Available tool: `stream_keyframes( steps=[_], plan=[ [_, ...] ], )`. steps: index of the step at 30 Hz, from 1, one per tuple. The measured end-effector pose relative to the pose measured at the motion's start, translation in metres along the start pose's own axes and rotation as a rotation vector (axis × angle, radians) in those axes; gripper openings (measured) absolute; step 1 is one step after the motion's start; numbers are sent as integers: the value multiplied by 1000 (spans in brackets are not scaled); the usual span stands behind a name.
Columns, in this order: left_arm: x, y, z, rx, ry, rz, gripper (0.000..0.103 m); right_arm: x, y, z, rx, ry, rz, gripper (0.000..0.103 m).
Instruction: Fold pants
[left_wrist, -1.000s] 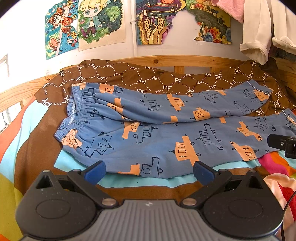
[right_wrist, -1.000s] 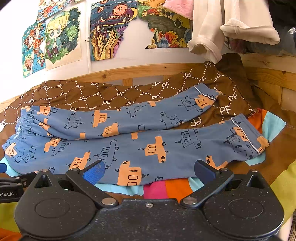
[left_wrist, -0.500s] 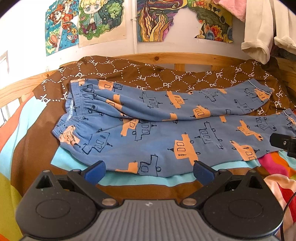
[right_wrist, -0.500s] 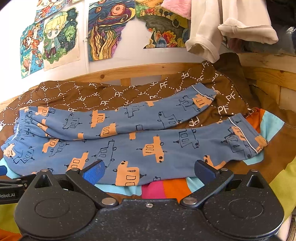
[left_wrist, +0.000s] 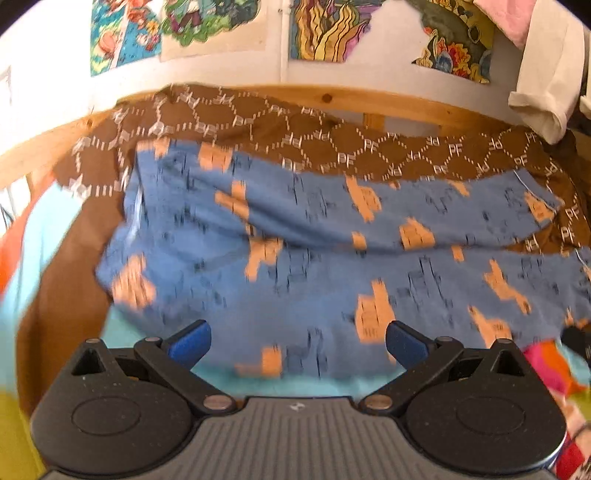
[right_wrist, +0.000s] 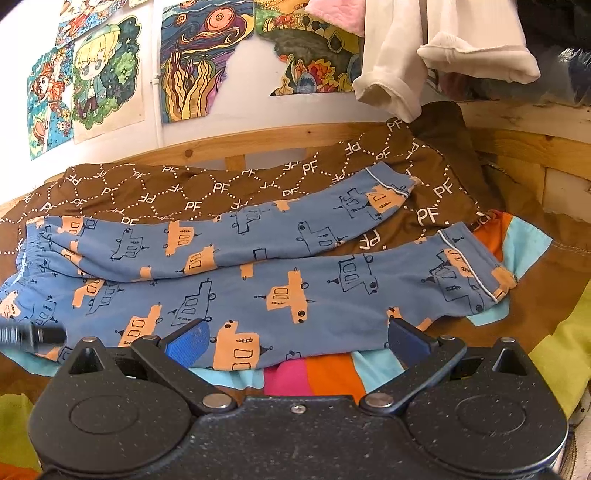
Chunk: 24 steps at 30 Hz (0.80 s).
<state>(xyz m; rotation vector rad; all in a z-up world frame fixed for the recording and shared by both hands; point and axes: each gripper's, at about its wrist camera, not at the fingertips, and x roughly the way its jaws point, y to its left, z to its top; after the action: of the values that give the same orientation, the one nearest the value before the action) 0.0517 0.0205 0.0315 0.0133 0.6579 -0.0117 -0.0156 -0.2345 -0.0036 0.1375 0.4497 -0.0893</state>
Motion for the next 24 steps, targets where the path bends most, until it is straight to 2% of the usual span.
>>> stream_keyframes(
  steps=[4, 7, 11, 13, 17, 21, 24],
  plan=[
    [2, 1, 47, 65, -38, -18, 103, -3, -6, 6, 14, -11, -1, 102],
    [4, -5, 87, 163, -64, -51, 103, -3, -12, 17, 37, -15, 34, 102],
    [22, -17, 129, 233, -33, -103, 103, 8, -18, 54, -26, -37, 116, 102],
    [36, -24, 141, 267, 4, -125, 103, 22, -22, 80, -116, -45, 181, 102],
    [70, -34, 148, 317, 13, -120, 103, 69, -24, 118, -305, 70, 334, 102],
    [99, -25, 149, 333, 7, -105, 103, 119, -33, 141, -341, 169, 440, 102],
    [118, -17, 154, 414, -10, -73, 103, 159, -29, 157, -411, 232, 493, 102]
  ],
)
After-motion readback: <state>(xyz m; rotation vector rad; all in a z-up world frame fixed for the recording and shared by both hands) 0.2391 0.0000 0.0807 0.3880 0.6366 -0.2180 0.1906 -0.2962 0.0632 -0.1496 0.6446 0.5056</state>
